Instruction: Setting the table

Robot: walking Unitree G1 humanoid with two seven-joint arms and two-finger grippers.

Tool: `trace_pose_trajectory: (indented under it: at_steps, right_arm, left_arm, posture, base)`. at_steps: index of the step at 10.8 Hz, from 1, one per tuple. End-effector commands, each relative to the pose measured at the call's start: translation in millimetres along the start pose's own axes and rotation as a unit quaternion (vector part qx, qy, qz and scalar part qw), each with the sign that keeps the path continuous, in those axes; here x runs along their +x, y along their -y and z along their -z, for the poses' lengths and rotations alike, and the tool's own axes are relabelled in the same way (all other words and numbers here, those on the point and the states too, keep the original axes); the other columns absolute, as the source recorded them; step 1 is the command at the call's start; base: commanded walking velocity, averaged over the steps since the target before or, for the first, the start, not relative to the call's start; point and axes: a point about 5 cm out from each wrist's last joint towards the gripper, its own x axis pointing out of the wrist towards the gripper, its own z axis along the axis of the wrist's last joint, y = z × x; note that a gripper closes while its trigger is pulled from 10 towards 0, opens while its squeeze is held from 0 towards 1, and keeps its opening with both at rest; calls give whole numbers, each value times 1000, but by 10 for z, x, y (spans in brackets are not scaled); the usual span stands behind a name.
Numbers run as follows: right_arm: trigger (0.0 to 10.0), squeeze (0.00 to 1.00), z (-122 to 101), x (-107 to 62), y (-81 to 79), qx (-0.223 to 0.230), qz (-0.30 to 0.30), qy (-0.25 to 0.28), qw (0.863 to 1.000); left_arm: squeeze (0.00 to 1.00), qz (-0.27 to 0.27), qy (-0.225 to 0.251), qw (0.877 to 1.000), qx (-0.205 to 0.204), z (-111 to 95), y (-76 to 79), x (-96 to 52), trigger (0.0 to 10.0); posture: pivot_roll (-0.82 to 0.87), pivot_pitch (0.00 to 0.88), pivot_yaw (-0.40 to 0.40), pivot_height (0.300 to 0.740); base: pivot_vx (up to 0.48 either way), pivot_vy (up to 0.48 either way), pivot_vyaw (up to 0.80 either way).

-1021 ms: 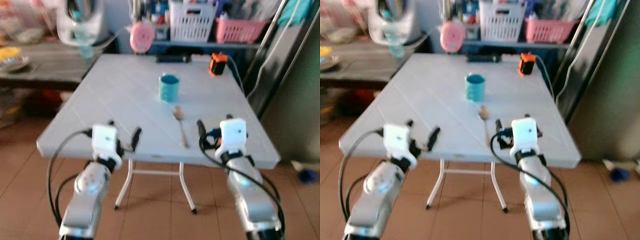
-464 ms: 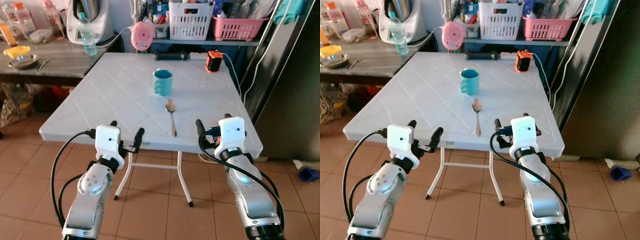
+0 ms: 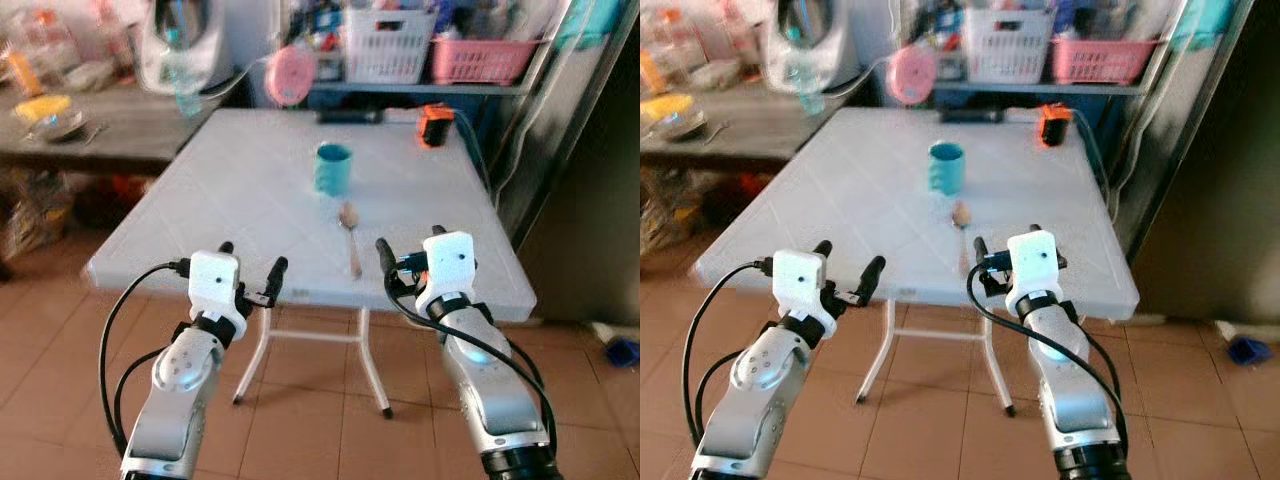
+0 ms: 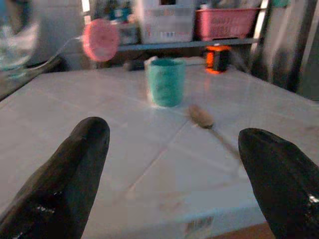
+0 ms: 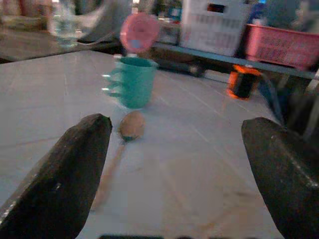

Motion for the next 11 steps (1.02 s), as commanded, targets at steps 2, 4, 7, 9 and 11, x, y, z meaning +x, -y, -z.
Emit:
trace_pose_trajectory:
  at_steps: [2, 4, 7, 9, 11]
  right_arm:
    - [10000, 0, 4, 4, 40, -1, 4, -3, 1000]
    - [10000, 0, 17, 10, 30, -1, 3, -5, 1000]
    - [10000, 0, 40, -11, -12, 2, -12, -11, 1000]
    - [10000, 0, 48, -15, -54, 8, -22, -14, 1000]
    - [10000, 0, 46, -21, -80, 11, -28, -14, 999]
  left_arm:
    - [0, 8, 8, 1000, 1, -43, 28, 8, 10000]
    - [0, 8, 7, 1000, 2, -43, 27, 7, 10000]
    - [0, 0, -18, 1000, 9, 42, -38, -82, 10000]
    - [0, -7, -48, 998, 25, 129, -172, -202, 10000]
    - [0, -11, -52, 998, 30, 131, -216, -217, 10000]
  posture:
    - [86, 0, 29, 740]
    - [88, 0, 30, 740]
    - [87, 0, 29, 740]
    - [88, 0, 32, 740]
    - [89, 0, 31, 740]
  base:
    - [463, 0, 0]
    - [454, 0, 0]
    - [0, 0, 0]
    - [0, 0, 0]
    - [0, 0, 0]
